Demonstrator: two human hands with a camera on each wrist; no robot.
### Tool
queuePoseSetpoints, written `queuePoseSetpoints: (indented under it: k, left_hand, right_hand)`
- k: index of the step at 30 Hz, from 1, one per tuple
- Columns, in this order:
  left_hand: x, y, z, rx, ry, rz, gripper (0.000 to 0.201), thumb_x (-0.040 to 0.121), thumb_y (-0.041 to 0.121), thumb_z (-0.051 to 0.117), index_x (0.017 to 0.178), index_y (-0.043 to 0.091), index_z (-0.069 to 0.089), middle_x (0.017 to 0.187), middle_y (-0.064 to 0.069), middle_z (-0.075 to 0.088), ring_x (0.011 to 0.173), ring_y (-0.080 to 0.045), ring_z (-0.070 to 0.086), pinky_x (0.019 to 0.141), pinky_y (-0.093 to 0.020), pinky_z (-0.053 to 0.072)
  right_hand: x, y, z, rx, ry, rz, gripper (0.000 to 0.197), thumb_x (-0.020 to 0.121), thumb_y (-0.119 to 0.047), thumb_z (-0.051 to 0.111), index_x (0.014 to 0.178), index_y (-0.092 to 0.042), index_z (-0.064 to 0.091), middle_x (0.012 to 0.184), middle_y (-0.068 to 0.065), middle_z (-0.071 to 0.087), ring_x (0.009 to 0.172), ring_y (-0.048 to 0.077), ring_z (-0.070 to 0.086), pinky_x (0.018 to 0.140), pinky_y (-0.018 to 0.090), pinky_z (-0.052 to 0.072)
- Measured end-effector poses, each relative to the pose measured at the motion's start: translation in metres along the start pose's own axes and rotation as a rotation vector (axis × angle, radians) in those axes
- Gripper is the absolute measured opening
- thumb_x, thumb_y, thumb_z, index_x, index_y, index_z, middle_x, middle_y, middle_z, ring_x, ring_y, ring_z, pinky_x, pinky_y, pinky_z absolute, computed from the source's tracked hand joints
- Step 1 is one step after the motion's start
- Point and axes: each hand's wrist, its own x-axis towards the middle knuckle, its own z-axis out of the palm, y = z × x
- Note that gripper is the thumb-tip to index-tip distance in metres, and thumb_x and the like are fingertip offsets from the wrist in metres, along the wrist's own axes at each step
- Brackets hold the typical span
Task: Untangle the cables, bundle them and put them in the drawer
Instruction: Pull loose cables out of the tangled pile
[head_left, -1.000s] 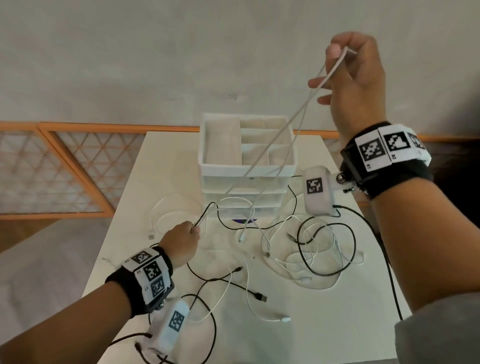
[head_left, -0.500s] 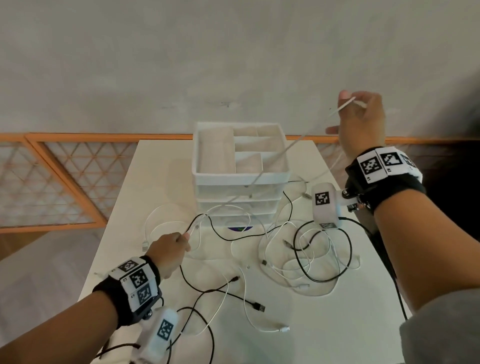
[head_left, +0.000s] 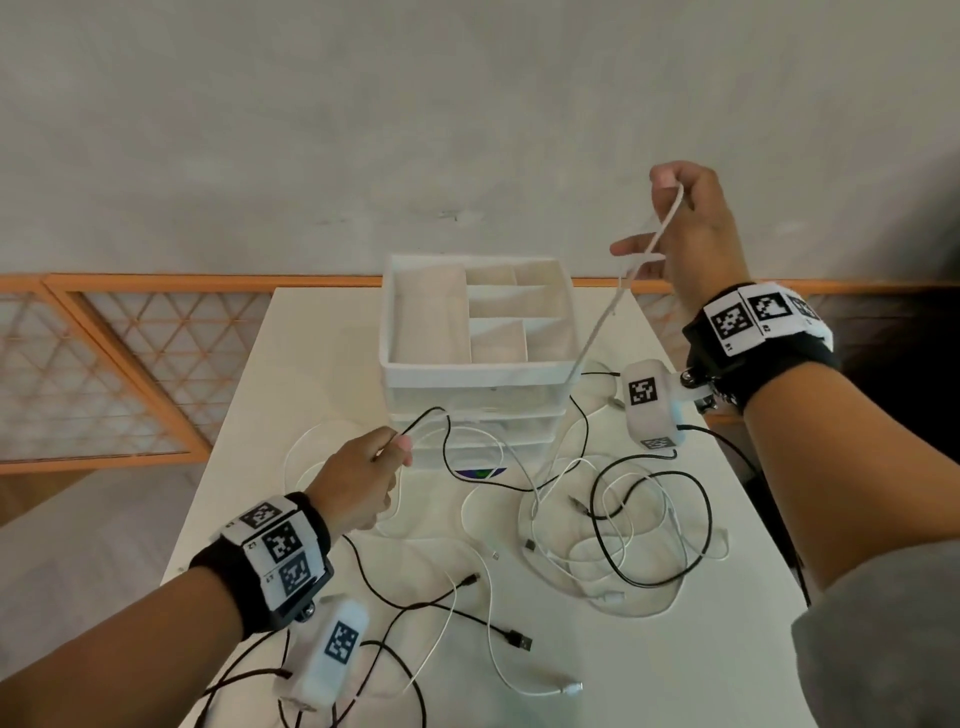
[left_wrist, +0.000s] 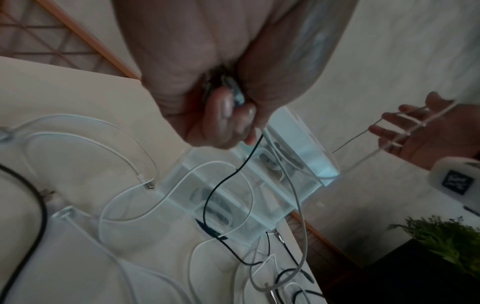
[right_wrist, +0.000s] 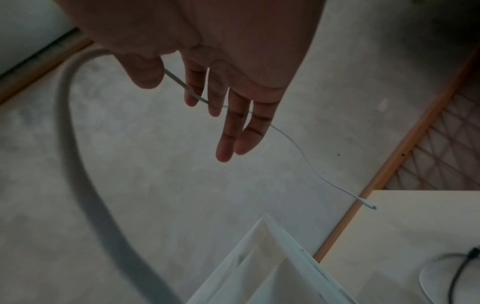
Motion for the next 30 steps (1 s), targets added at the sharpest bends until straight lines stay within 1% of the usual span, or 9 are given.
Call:
queuePoseSetpoints:
  k: [4,8,11,14,18,20,23,26,30]
  left_hand:
    - [-0.006,0.016,-0.007,-0.054,-0.024,0.077,0.034,0.103,0.034,0.044,0.090,0.004,0.055,0.042,0.009,0.031,0.036,-0.010,0.020,0.040,-0.015,0.016]
    - [-0.019,0.034,-0.018,-0.005,0.008,0.216,0.041,0.101,0.039,0.048,0.074,0.007,0.051,0.043,0.007,0.034,0.035,-0.010,0.022,0.035,-0.015,0.021]
    - [-0.030,0.054,-0.017,-0.045,-0.072,0.207,0.044,0.102,0.042,0.041,0.073,0.010,0.049,0.047,0.006,0.028,0.037,-0.010,0.019,0.036,-0.016,0.018]
    - [-0.045,0.074,-0.004,0.018,-0.230,0.263,0.044,0.104,0.037,0.040,0.074,0.007,0.052,0.049,0.007,0.030,0.040,-0.009,0.023,0.038,-0.017,0.021]
    - [-0.073,0.085,0.009,0.264,-0.218,0.520,0.046,0.103,0.029,0.046,0.071,0.002,0.065,0.042,0.015,0.043,0.042,-0.002,0.041,0.050,-0.010,0.031]
    - [-0.083,0.080,-0.001,0.275,-0.167,0.590,0.045,0.102,0.030,0.046,0.072,0.003,0.066,0.041,0.015,0.042,0.042,-0.002,0.041,0.050,-0.010,0.031]
    - [-0.088,0.058,-0.026,0.305,-0.135,0.550,0.048,0.098,0.039,0.049,0.071,0.001,0.055,0.047,0.011,0.036,0.044,-0.002,0.038,0.050,-0.015,0.029]
    - [-0.084,0.015,-0.034,0.668,-0.198,0.371,0.052,0.098,0.051,0.042,0.067,0.009,0.038,0.059,0.006,0.035,0.054,-0.009,0.034,0.054,-0.023,0.027]
    - [-0.072,-0.045,-0.027,0.890,-0.062,0.171,0.054,0.105,0.041,0.020,0.063,0.012,0.034,0.058,-0.003,0.041,0.058,-0.020,0.044,0.063,-0.033,0.028]
  right_hand:
    - [-0.009,0.060,-0.018,-0.248,-0.116,0.175,0.032,0.091,-0.014,0.046,0.120,-0.026,0.052,0.125,-0.004,0.061,0.078,0.021,0.071,0.056,0.032,0.054]
    - [-0.061,0.120,-0.037,-0.783,-0.462,0.442,0.047,0.088,-0.006,0.055,0.124,-0.037,0.055,0.135,0.001,0.059,0.107,0.027,0.065,0.092,0.043,0.055]
    - [-0.099,0.100,-0.025,-0.662,-0.443,0.317,0.038,0.085,-0.017,0.063,0.115,-0.040,0.058,0.098,0.002,0.074,0.074,0.013,0.061,0.077,0.031,0.052]
    - [-0.137,0.042,0.012,-0.258,-0.554,0.216,0.054,0.082,-0.030,0.078,0.129,-0.043,0.054,0.056,-0.002,0.056,0.049,0.008,0.047,0.057,0.018,0.042]
    - [-0.180,0.044,0.059,-0.354,-0.724,0.150,0.011,0.086,-0.032,0.073,0.092,-0.029,0.064,0.044,-0.012,0.049,0.039,0.006,0.041,0.050,0.016,0.036]
    - [-0.179,0.074,0.055,-0.516,-0.780,0.306,0.018,0.090,-0.031,0.069,0.076,-0.023,0.059,0.043,-0.017,0.053,0.038,0.002,0.047,0.053,0.021,0.041]
    - [-0.160,0.106,0.026,-0.607,-0.570,0.548,0.016,0.093,-0.029,0.064,0.089,-0.013,0.066,0.056,-0.007,0.068,0.046,0.014,0.063,0.056,0.028,0.053]
    - [-0.154,0.121,0.015,-0.520,-0.098,0.356,0.021,0.092,-0.026,0.061,0.113,-0.025,0.061,0.089,-0.012,0.073,0.072,0.021,0.072,0.079,0.041,0.059]
    - [-0.205,0.123,0.052,-0.622,-0.388,0.279,0.087,0.089,-0.025,0.069,0.154,-0.033,0.012,0.117,-0.008,0.062,0.097,0.022,0.062,0.099,0.040,0.047]
